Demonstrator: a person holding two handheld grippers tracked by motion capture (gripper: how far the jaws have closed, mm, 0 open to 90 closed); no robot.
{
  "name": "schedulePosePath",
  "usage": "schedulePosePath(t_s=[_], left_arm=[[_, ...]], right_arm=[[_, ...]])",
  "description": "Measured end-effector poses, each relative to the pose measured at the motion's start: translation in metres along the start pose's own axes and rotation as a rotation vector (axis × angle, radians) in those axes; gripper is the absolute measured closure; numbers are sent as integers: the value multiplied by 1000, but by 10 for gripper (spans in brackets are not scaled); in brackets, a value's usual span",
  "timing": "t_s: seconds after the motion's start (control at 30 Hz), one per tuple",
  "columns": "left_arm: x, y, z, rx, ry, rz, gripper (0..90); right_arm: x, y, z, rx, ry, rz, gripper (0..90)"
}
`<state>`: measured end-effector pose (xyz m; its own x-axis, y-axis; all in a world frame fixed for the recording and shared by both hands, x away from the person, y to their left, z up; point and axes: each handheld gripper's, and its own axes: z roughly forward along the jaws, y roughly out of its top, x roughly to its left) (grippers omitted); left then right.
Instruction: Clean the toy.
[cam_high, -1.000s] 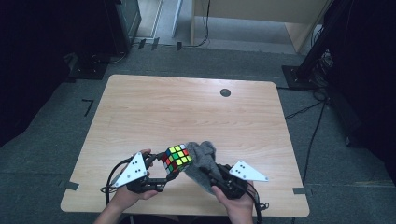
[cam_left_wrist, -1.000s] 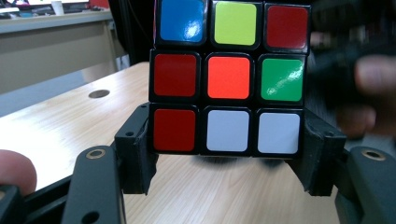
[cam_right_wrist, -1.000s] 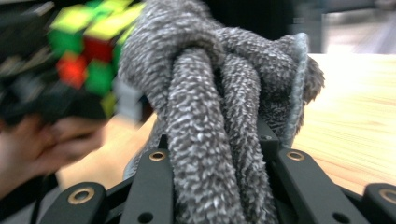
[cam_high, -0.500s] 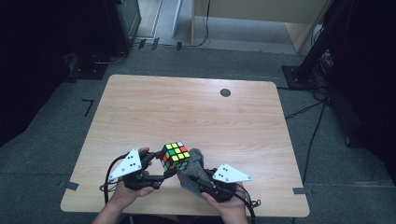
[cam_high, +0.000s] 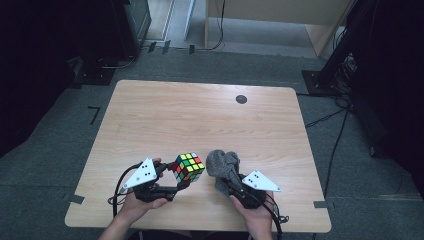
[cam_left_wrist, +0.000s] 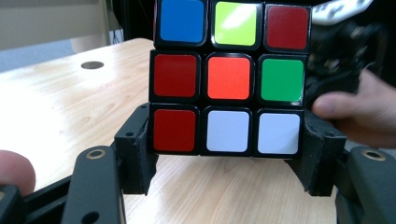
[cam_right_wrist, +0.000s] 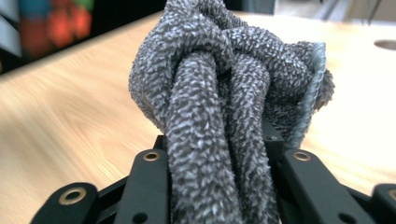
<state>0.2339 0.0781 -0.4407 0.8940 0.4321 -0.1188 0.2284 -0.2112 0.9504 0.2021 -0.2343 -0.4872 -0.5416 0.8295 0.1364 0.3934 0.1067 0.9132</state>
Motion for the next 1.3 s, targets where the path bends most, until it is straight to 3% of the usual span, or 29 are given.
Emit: schedulePosePath(t_s=[0.13, 0.27, 0.47, 0.6, 0.73, 0.97, 1.17, 1.3], left_arm=[[4, -2, 1, 17, 6, -21, 342], [9, -3, 0, 34, 10, -39, 342], [17, -3, 0, 55, 5, -95, 342], [16, -1, 2, 67, -24, -126, 342], [13, 2, 5, 84, -62, -138, 342], [10, 10, 6, 135, -130, -167, 342], [6, 11, 13, 190, -193, -190, 342], [5, 10, 17, 210, -244, -214, 341]], right_arm=[[-5, -7, 6, 26, -47, -15, 530], [-3, 2, -1, -40, -51, -57, 375], [25, 18, -7, -138, 89, -200, 255], [43, 18, -3, -149, 145, -279, 231], [52, 15, 2, -155, 167, -339, 219], [55, 14, 2, -217, 148, -448, 217], [66, 12, 4, -252, 119, -587, 201], [71, 11, 3, -284, 78, -657, 279]])
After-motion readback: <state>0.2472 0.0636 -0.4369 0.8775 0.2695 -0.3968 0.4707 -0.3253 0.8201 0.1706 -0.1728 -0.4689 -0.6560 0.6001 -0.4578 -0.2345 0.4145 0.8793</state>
